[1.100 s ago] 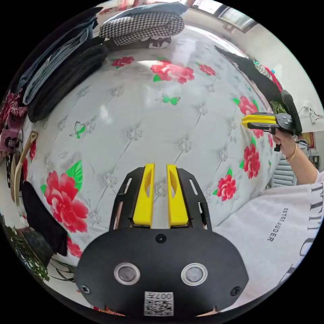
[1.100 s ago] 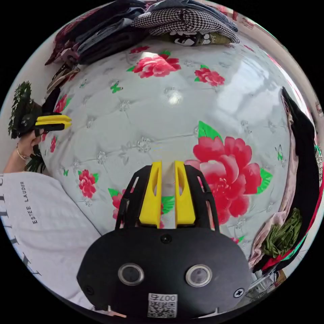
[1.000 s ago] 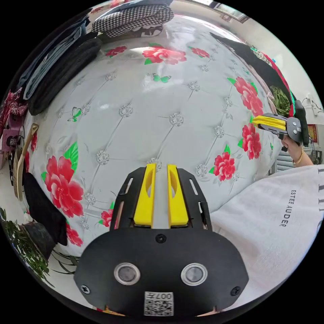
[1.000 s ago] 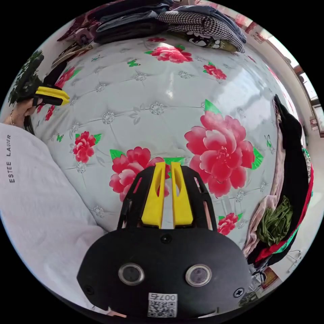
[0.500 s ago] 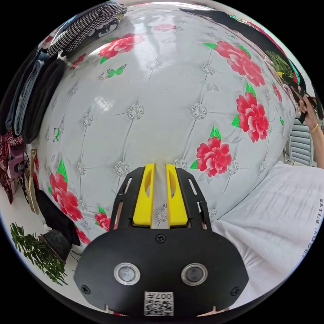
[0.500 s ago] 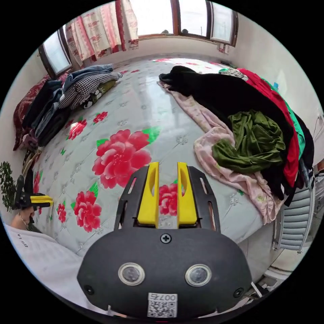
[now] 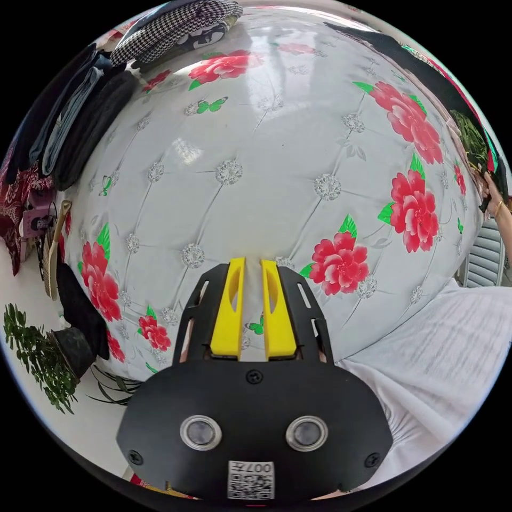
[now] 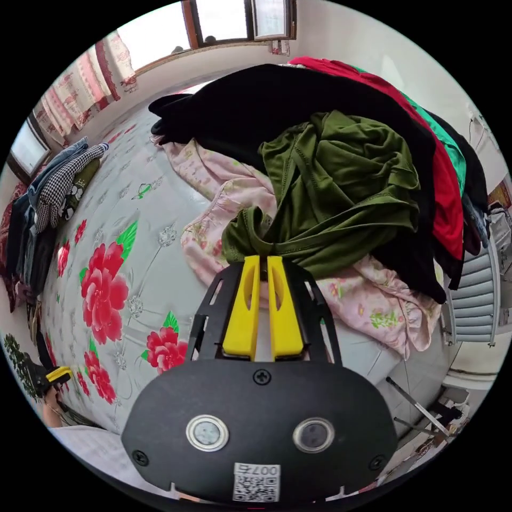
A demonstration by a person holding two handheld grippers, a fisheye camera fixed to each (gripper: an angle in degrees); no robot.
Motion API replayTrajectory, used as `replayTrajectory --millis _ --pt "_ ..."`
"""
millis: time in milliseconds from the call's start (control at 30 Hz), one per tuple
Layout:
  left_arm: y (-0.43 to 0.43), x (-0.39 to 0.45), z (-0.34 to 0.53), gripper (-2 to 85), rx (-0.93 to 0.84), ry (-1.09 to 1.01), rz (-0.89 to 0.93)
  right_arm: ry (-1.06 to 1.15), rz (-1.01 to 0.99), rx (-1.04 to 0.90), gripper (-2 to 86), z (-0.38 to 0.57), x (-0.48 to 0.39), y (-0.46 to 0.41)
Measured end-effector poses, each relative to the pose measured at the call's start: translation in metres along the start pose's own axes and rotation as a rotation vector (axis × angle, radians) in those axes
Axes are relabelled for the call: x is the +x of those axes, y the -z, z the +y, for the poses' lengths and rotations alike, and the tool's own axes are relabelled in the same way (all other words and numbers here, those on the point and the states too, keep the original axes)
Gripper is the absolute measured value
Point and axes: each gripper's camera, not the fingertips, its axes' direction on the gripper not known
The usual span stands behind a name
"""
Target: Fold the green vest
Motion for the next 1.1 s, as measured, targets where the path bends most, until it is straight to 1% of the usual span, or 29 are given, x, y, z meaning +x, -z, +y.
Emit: replayTrajectory --millis 33,67,133,167,200,233,267,333,367,433,533,600,667,800,833,1000,1100 --pt "-0.004 -0.005 0.005 4.3 -0.002 0.033 0.005 0.042 -0.087 0.045 0.1 0.002 -0.007 0.017" --pt "-0.006 -0.008 0.008 4.1 -0.009 0.060 0.004 0.073 -0.124 0.090 0.1 0.006 -0.013 0.029" --pt "-0.015 -0.015 0.022 2.6 -0.041 0.153 0.087 0.240 -0.248 0.201 0.1 0.024 -0.047 0.077" --pt "-0.015 -0.014 0.028 3.1 -0.022 0.159 0.118 0.293 -0.278 0.214 0.1 0.030 -0.058 0.088" --pt "-0.014 -0.011 0.042 4.2 0.040 0.164 0.187 0.397 -0.349 0.227 0.1 0.044 -0.080 0.106" --pt "-0.014 -0.006 0.057 5.4 0.101 0.160 0.255 0.507 -0.445 0.221 0.1 0.058 -0.103 0.121" --pt "-0.014 -0.003 0.065 6.2 0.129 0.153 0.286 0.571 -0.495 0.211 0.1 0.066 -0.115 0.127" --pt "-0.013 0.007 0.096 8.2 0.228 0.104 0.382 0.840 -0.695 0.125 0.1 0.100 -0.167 0.146" --pt "-0.012 0.009 0.104 8.4 0.254 0.091 0.397 0.904 -0.737 0.104 0.1 0.109 -0.180 0.150" --pt "-0.011 0.009 0.138 9.9 0.338 0.056 0.432 1.166 -0.861 0.022 0.1 0.152 -0.228 0.164" --pt "-0.019 -0.007 0.182 10.9 0.433 0.064 0.468 1.341 -0.904 0.001 0.1 0.194 -0.261 0.170" --pt "-0.026 -0.020 0.209 11.0 0.468 0.089 0.466 1.426 -0.854 -0.024 0.1 0.208 -0.269 0.170" --pt "-0.031 -0.030 0.236 10.3 0.515 0.119 0.423 1.462 -0.839 -0.006 0.1 0.212 -0.264 0.172" --pt "-0.050 -0.052 0.287 0.4 0.557 0.239 0.347 1.386 -0.867 -0.057 0.0 0.196 -0.247 0.162" --pt "-0.058 -0.059 0.298 -0.2 0.564 0.266 0.348 1.353 -0.860 -0.057 0.0 0.192 -0.242 0.158" --pt "-0.086 -0.086 0.336 0.5 0.572 0.370 0.311 1.240 -0.832 -0.071 0.1 0.175 -0.231 0.144" --pt "-0.094 -0.104 0.349 6.3 0.603 0.377 0.292 1.204 -0.798 -0.087 0.1 0.166 -0.226 0.138"
